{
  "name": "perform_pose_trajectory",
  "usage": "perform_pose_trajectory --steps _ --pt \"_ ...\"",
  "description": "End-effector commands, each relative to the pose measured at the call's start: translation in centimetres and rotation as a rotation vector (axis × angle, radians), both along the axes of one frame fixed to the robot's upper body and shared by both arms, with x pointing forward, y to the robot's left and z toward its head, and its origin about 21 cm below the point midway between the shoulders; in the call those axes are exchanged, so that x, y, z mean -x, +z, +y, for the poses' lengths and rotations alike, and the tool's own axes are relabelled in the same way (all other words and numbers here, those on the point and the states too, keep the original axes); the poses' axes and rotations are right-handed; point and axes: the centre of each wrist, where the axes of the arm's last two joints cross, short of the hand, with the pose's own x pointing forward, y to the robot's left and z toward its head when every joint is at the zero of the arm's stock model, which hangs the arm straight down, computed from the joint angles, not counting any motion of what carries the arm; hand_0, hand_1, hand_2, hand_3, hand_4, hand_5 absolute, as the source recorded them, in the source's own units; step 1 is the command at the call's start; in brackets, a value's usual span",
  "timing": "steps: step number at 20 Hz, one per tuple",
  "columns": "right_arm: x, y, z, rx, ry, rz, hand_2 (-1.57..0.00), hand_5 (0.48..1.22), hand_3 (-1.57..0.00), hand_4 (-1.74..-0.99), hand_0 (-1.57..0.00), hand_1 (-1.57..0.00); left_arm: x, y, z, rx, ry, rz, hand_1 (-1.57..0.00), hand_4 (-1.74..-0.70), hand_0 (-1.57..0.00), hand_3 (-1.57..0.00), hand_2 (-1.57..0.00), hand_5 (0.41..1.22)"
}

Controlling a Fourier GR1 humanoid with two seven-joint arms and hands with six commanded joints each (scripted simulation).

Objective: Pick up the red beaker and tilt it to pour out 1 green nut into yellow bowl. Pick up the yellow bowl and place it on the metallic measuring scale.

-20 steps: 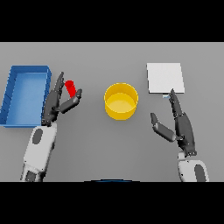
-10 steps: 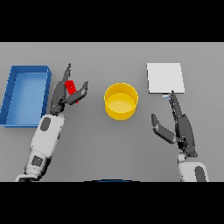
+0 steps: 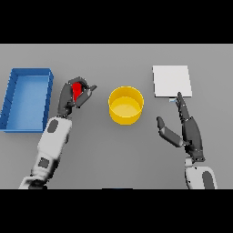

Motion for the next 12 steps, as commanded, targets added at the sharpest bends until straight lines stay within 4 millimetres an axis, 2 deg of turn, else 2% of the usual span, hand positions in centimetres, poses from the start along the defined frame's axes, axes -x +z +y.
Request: perform_pose_trajectory --steps 1,3,5,9,12 --pt "0.1 -0.2 -0.2 0.0 -0.003 0.004 0.0 0.685 0.0 -1.232 0.0 0.0 0.1 -0.1 -0.1 0.002 0.008 -0.001 -1.32 -1.61 -1.31 -1.2 -1.32 1.119" --pt "0.2 -0.4 0.2 0.006 0.001 0.004 0.0 0.677 0.0 -1.207 0.0 0.0 -0.1 0.2 -0.3 -0.006 0.023 0.012 -1.41 -1.65 -1.4 -1.34 -1.41 1.127" --pt "0.2 -0.4 0.4 0.015 -0.007 -0.013 0.0 0.67 0.0 -1.186 0.0 0.0 -0.2 0.5 0.3 -0.016 0.038 0.007 -1.47 -1.69 -1.46 -1.42 -1.47 1.129" --pt "-0.2 -0.6 0.1 0.061 -0.018 -0.023 0.0 0.659 0.0 -1.127 0.0 0.0 -1.2 3.5 0.7 -0.066 0.009 -0.055 -1.53 -1.72 -1.53 -1.51 -1.53 1.126" --pt "-0.5 -0.3 0.2 0.077 -0.02 -0.027 0.0 0.656 0.0 -1.103 0.0 0.0 -1.6 5.8 0.9 -0.209 -0.057 -0.097 -1.55 -1.73 -1.55 -1.54 -1.55 1.134"
